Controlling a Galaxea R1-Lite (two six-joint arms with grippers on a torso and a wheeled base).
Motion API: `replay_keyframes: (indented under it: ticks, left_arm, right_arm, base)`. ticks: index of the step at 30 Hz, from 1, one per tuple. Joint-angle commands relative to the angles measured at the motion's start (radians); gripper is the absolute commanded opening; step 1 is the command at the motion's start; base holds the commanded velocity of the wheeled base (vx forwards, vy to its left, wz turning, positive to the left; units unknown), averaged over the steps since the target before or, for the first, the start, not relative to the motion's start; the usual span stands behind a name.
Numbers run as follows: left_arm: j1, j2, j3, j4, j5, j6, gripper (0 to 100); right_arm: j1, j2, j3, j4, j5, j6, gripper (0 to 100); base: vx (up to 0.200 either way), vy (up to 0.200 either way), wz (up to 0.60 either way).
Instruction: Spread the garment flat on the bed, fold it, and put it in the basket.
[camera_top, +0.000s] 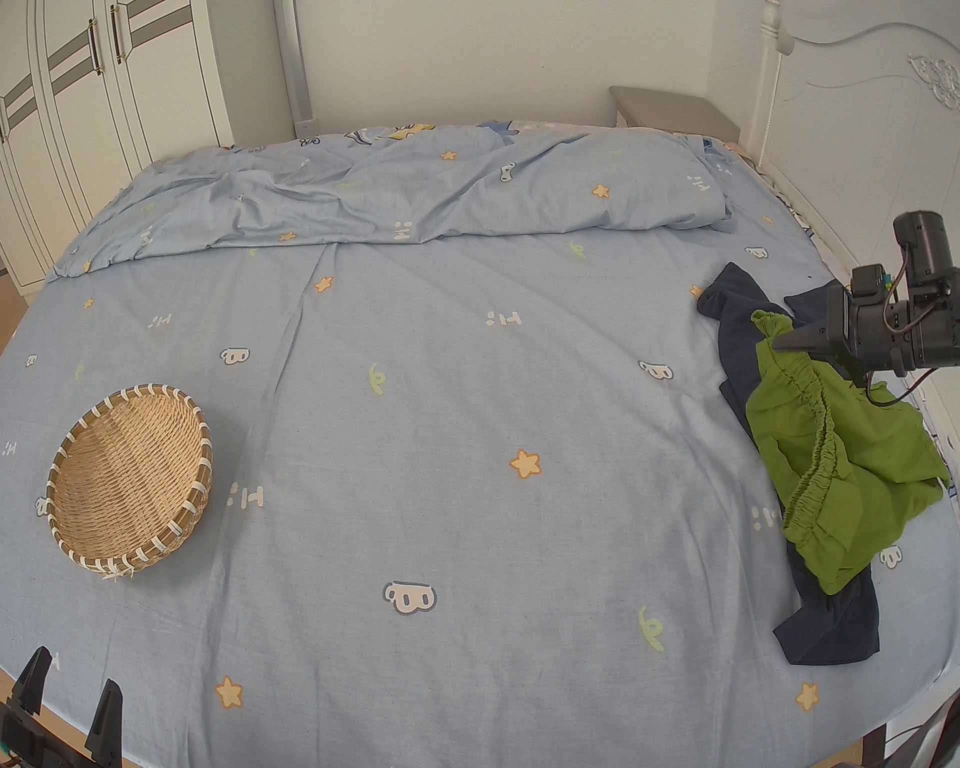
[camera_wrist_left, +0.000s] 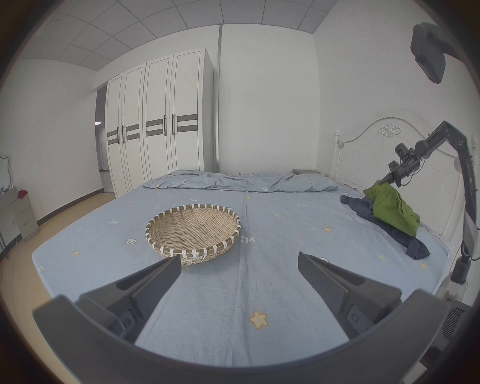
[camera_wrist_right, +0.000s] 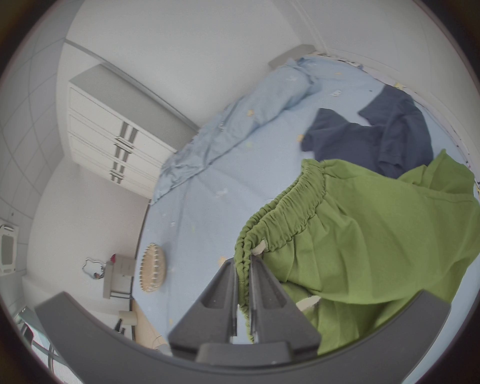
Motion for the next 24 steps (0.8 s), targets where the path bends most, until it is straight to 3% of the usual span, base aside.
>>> replay_keyframes:
  ticks: [1,4,5,9,11,16,18,21,24]
  left_arm:
    - [0.000,-0.016,0.018,0.000,0.001,0.000,100]
    - [0.000,-0.016,0.018,0.000,0.001,0.000,100]
    - [0.000,-0.016,0.018,0.000,-0.001,0.000,100]
    - [0.000,-0.016,0.018,0.000,0.001,0.000,100]
    - [0.000,-0.016,0.018,0.000,0.001,0.000,100]
    - [0.000,-0.016,0.018,0.000,0.001,0.000,100]
    - [0.000,-0.016,0.018,0.000,-0.001,0.000,100]
    - [0.000,-0.016,0.018,0.000,-0.001,0.000,100]
    - [0.000,-0.016,0.018,0.000,0.001,0.000,100]
  right_arm:
    - [0.132,-0.150,-0.037,0.029,-0.004,0.063,0]
    - [0.191,-0.173,-0.039,0.019,-0.010,0.078,0]
    - [0.247,-0.183,-0.048,0.016,-0.031,0.093,0]
    - [0.395,-0.195,-0.089,0.018,-0.139,0.116,0]
    - [0.496,-0.192,-0.106,0.015,-0.226,0.130,0]
    - [0.708,-0.144,-0.105,-0.011,-0.343,0.139,0]
    - [0.734,-0.124,-0.108,-0.023,-0.366,0.144,0]
    - [0.824,-0.046,-0.112,-0.100,-0.461,0.176,0]
    - [0.884,0.012,-0.118,-0.154,-0.493,0.193,0]
  base:
    - [0.000,0.000,0.00]
    - [0.000,0.000,0.00]
    - [0.000,0.000,0.00]
    - [0.000,0.000,0.00]
    - [0.000,0.000,0.00]
    - [0.000,0.000,0.00]
    - [0.000,0.000,0.00]
    - [0.000,0.000,0.00]
    - [0.000,0.000,0.00]
